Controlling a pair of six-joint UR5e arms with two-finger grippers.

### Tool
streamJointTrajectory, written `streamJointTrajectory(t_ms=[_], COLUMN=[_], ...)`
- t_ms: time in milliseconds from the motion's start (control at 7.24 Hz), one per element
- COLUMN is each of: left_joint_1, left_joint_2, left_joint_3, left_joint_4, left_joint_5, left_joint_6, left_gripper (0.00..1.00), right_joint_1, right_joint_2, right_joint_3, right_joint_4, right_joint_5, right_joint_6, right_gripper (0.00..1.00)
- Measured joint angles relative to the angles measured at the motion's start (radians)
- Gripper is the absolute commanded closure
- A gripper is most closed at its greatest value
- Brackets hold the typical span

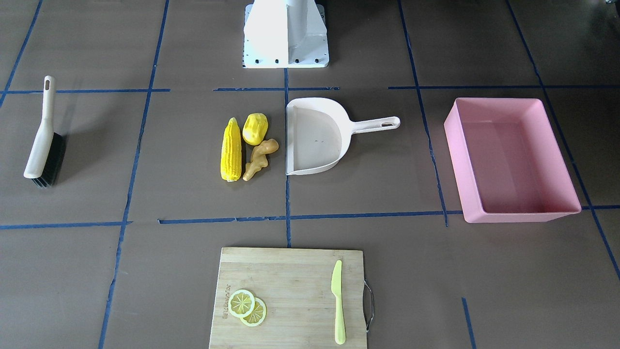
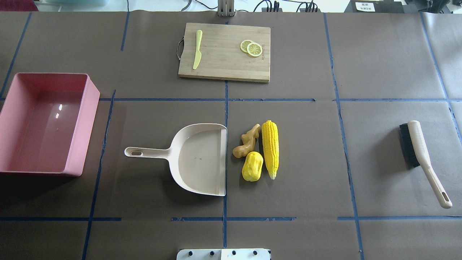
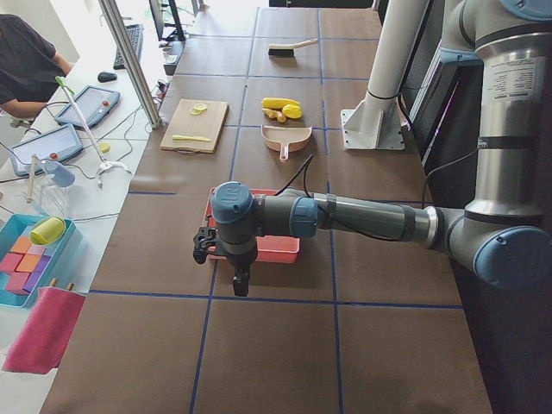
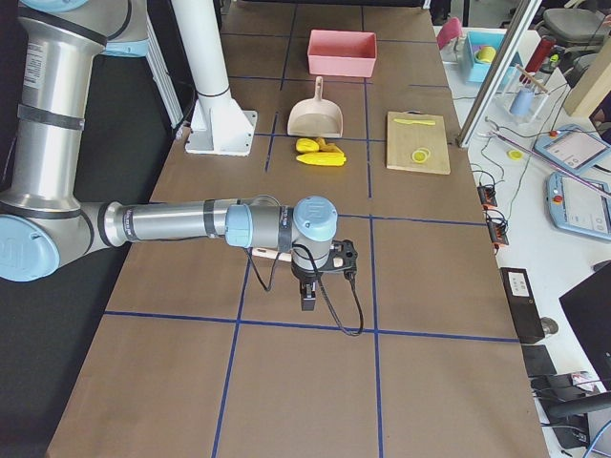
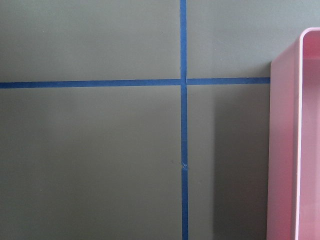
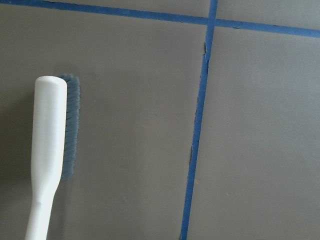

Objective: Sweep and dump trash into bin

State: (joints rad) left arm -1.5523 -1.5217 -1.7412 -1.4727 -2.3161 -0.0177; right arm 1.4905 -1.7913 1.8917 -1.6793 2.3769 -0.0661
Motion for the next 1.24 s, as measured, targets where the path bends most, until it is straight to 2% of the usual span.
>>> streamJointTrajectory(t_ms=[414, 690, 829, 967, 1105, 1243], left_joint_1=[0.04, 0.058, 0.06, 0.061, 0.061, 0.063], left_joint_2=[-0.001, -0.005, -0.007, -0.01, -0.011, -0.012], left_joint_3=[-0.009, -0.018, -0.02, -0.02, -0.021, -0.021], left_joint_4=[-0.002, -0.003, -0.003, -0.003, -0.003, -0.003], left_joint_5=[0.0, -0.001, -0.001, 0.0, 0.0, 0.0], left_joint_6=[-0.001, -0.002, -0.002, -0.002, -0.002, -0.002], left_gripper=[0.0, 0.0, 0.0, 0.0, 0.0, 0.0], right_joint_1=[-0.081, -0.23, -0.3, -0.357, -0.431, -0.515], right_joint_2=[-0.001, -0.003, -0.016, -0.059, -0.109, -0.139], right_joint_3=[0.046, 0.156, 0.186, 0.194, 0.191, 0.179], right_joint_4=[0.003, 0.012, 0.063, 0.197, 0.359, 0.466], right_joint_5=[0.061, 0.025, 0.003, -0.015, -0.062, -0.134], right_joint_6=[0.148, 0.392, 0.514, 0.639, 0.759, 0.837], right_gripper=[0.01, 0.02, 0.02, 0.02, 0.02, 0.02])
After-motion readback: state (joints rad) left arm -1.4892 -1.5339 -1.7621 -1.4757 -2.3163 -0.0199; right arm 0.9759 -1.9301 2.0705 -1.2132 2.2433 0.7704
